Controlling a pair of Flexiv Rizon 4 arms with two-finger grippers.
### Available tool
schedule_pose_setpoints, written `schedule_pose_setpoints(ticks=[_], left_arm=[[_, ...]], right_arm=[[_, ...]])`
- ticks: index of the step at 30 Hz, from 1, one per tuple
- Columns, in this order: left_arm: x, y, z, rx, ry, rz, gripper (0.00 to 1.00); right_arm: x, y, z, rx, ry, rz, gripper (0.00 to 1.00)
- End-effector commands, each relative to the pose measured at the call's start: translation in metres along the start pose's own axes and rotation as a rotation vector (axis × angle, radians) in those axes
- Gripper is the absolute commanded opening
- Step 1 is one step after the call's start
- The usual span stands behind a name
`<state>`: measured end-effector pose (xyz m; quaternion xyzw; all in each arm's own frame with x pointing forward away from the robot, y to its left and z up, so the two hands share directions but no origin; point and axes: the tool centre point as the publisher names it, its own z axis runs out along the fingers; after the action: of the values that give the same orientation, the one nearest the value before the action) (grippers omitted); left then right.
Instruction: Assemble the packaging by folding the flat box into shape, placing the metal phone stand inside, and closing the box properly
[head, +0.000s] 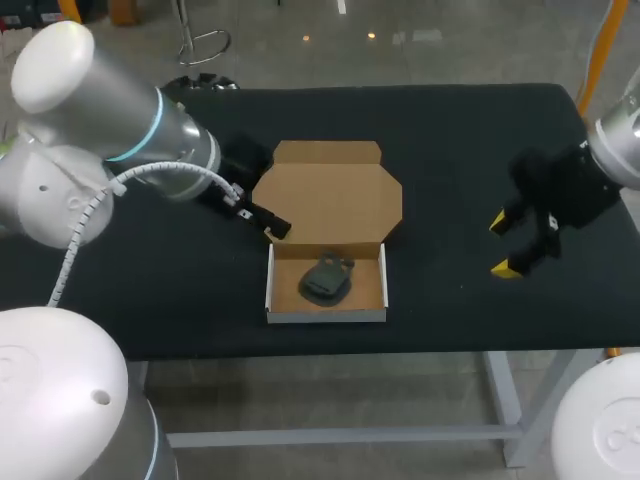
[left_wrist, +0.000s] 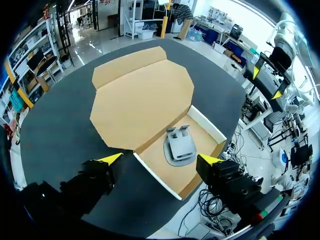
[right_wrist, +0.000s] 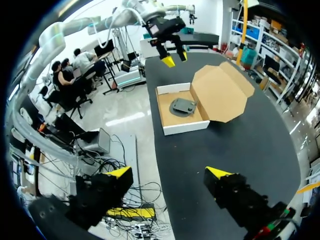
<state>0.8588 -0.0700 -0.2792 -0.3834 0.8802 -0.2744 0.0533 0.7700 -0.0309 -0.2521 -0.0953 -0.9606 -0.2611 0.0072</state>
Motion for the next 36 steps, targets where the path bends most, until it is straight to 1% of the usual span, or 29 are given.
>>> schedule_pose_setpoints(ticks=[1, 2, 3, 4, 10, 14, 19, 20, 22, 23, 27, 28, 29, 30, 33, 36], left_arm=[[-0.028, 0.007, 0.001, 0.061, 0.102, 0.014, 1.0], [-0.033, 0.007, 0.001, 0.066, 0.109, 0.016, 1.0], [-0.036, 0.006, 0.003, 0.086, 0.134, 0.048, 1.0], [-0.039, 0.005, 0.003, 0.086, 0.141, 0.04, 1.0], [-0.056, -0.001, 0.012, 0.129, 0.177, 0.072, 1.0], [-0.067, -0.006, 0.022, 0.143, 0.193, 0.066, 1.0], [-0.084, -0.01, 0.032, 0.148, 0.186, 0.059, 1.0], [-0.088, -0.012, 0.034, 0.159, 0.206, 0.055, 1.0], [-0.092, -0.013, 0.036, 0.166, 0.217, 0.056, 1.0], [-0.095, -0.015, 0.038, 0.181, 0.245, 0.058, 1.0], [-0.102, -0.018, 0.045, 0.196, 0.275, 0.058, 1.0], [-0.103, -0.019, 0.047, 0.197, 0.283, 0.057, 0.99], [-0.104, -0.02, 0.049, 0.195, 0.282, 0.056, 0.96], [-0.105, -0.021, 0.05, 0.194, 0.288, 0.057, 0.95], [-0.104, -0.024, 0.055, 0.194, 0.306, 0.062, 0.96], [-0.104, -0.026, 0.059, 0.208, 0.341, 0.067, 0.95]], right_arm=[[-0.007, 0.013, -0.008, 0.015, 0.046, -0.018, 1.0], [-0.008, 0.015, -0.009, 0.016, 0.05, -0.028, 1.0], [-0.01, 0.018, -0.009, 0.025, 0.054, -0.038, 1.0], [-0.011, 0.019, -0.009, 0.03, 0.054, -0.041, 1.0], [-0.017, 0.032, -0.009, 0.063, 0.065, -0.086, 1.0], [-0.02, 0.039, -0.01, 0.082, 0.072, -0.112, 1.0], [-0.023, 0.046, -0.011, 0.104, 0.074, -0.134, 1.0], [-0.023, 0.047, -0.011, 0.109, 0.075, -0.139, 1.0], [-0.024, 0.049, -0.011, 0.112, 0.076, -0.142, 1.0], [-0.025, 0.05, -0.012, 0.115, 0.076, -0.145, 1.0], [-0.026, 0.054, -0.012, 0.121, 0.077, -0.153, 1.0], [-0.027, 0.055, -0.012, 0.123, 0.077, -0.155, 1.0], [-0.028, 0.055, -0.012, 0.125, 0.078, -0.155, 1.0], [-0.028, 0.056, -0.012, 0.126, 0.078, -0.156, 1.0], [-0.032, 0.055, -0.011, 0.138, 0.08, -0.138, 1.0], [-0.035, 0.055, -0.01, 0.14, 0.083, -0.132, 1.0]])
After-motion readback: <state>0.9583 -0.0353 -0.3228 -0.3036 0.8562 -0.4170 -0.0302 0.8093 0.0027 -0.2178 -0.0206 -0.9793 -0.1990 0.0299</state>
